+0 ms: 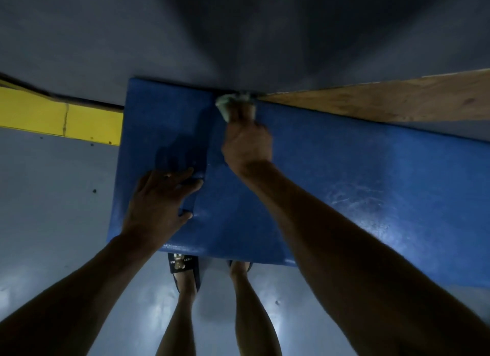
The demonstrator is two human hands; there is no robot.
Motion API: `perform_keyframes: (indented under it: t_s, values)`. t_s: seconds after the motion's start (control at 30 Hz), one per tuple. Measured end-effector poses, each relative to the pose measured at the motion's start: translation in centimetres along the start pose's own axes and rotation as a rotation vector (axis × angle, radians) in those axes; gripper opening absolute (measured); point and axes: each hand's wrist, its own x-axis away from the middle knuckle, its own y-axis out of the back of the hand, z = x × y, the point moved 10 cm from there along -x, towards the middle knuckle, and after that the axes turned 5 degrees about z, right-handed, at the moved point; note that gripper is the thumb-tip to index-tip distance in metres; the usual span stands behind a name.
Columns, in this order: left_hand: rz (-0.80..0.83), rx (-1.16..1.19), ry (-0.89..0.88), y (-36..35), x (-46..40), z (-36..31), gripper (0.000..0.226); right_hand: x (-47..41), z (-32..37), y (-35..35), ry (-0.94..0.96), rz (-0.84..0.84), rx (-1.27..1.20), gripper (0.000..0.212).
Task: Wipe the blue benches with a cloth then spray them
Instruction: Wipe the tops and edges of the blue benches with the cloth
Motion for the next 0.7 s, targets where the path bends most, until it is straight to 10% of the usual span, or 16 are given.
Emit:
perform_keyframes:
  t_s: [0.23, 0.43, 0.53, 0.7]
  values:
    - [0.008, -0.005, 0.031, -0.2, 0.4, 0.2, 0.081, 2.9, -14.1, 2.6, 0.146, -0.109, 0.238, 0.053]
    - [-0.006, 0.019, -0.003, -0.7, 0.4, 0.3, 0.082, 10.0, -31.5, 4.9, -0.462, -0.177, 0.172, 0.067]
    - [0.001, 0.036, 0.015, -0.7, 0.3, 0.4, 0.083, 10.1, -27.6, 2.5, -0.567, -0.249, -0.01, 0.071]
    - [-0.062, 0.023, 0.007, 0.3, 0.7, -0.8, 0.085, 9.8, -9.5, -1.6, 0.013, -0.23, -0.046, 0.06]
